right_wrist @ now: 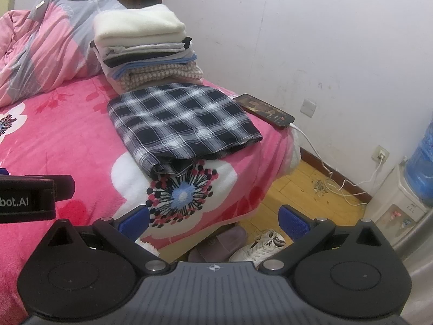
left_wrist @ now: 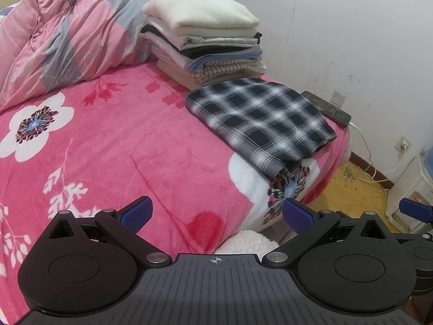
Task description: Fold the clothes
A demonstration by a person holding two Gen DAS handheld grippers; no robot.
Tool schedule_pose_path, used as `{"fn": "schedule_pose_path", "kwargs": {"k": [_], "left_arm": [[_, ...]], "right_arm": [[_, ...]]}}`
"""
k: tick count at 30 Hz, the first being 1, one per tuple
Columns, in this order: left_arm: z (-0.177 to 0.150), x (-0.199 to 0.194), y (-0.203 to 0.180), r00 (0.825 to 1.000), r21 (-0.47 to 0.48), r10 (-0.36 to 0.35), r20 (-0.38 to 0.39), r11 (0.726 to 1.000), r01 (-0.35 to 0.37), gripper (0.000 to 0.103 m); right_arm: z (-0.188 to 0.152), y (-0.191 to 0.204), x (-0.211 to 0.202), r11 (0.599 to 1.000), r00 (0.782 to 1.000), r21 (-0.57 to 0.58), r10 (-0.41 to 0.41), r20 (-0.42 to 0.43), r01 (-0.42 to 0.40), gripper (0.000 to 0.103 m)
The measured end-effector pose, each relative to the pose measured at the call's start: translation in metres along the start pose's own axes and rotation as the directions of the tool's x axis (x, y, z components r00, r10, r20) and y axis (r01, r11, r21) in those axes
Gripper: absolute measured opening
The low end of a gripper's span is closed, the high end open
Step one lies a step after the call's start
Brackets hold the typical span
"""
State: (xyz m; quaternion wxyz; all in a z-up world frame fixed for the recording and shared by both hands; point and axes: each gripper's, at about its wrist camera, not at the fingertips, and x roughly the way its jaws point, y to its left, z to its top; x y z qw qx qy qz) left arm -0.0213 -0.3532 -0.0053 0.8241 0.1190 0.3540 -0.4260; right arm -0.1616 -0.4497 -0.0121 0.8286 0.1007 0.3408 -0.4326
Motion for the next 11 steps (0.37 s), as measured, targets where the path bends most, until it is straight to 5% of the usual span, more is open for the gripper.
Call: {"fn": "schedule_pose_path", "kwargs": {"k": [11], "left_arm": [[0.0006,0.0004,0.0018,1.000,-0.002,-0.001,-0.003,1.000,0.001,0.103]], "right_arm": [[0.0002,0.0019,-0.0001,1.000,1.000,-0.005,0.001,-0.001,-0.001,0.103]]}}
